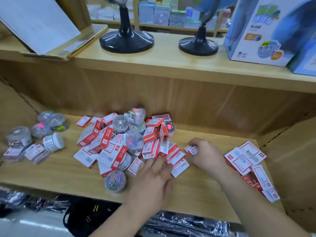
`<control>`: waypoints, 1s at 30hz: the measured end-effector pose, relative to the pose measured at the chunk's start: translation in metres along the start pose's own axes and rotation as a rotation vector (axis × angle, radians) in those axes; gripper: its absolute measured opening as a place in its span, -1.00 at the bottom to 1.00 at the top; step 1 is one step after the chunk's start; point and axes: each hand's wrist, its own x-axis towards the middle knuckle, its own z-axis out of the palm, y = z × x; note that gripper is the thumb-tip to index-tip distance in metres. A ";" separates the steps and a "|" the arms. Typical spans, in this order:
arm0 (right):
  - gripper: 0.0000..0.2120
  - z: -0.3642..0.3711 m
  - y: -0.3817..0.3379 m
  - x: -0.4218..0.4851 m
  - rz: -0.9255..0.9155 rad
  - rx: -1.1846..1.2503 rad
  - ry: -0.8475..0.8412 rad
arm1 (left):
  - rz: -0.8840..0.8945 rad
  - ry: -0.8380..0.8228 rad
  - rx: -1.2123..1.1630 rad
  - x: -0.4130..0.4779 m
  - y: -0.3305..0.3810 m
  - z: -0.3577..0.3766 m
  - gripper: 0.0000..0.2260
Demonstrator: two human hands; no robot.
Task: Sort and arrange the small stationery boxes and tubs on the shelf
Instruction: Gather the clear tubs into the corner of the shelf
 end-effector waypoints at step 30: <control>-0.60 0.000 0.018 -0.003 -0.163 0.155 0.040 | 0.002 -0.013 -0.078 -0.020 -0.003 0.022 -0.55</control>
